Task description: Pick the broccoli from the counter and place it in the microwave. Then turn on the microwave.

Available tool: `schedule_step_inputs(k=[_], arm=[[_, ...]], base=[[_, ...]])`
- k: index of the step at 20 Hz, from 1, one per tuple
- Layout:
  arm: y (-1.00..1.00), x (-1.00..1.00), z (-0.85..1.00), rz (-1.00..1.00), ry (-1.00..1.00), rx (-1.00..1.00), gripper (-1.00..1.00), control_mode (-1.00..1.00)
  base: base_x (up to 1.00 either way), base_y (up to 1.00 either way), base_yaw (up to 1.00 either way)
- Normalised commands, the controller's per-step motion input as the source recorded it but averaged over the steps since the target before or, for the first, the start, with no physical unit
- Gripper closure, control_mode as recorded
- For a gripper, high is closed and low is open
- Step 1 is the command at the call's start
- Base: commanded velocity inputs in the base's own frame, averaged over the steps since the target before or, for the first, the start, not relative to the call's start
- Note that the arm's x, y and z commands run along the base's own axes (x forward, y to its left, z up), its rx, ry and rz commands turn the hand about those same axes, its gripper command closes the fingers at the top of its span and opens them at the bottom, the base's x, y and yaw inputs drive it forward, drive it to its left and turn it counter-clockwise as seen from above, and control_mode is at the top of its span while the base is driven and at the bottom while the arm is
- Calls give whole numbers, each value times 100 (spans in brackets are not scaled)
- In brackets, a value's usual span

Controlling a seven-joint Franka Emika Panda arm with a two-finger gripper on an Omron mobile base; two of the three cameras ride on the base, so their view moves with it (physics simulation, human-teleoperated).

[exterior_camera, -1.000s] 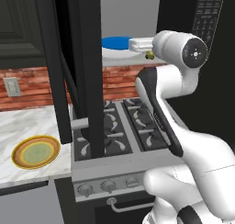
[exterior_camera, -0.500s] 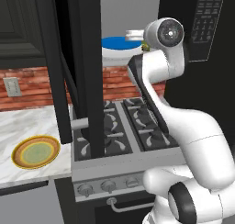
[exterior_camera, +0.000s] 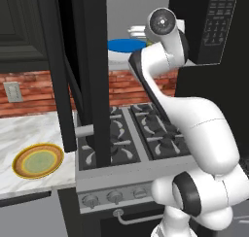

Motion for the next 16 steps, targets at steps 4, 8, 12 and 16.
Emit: schedule_step_inputs(k=[4, 8, 12, 16], arm=[[-12, 42, -15, -3, 1, 0, 100, -100], [-6, 44, -20, 0, 0, 0, 100, -100], [0, 42, -16, 0, 0, 0, 100, -100], [0, 35, -6, 0, 0, 0, 100, -100]], base=[[0, 0, 0], [0, 0, 0], [0, 0, 0], [0, 0, 0]])
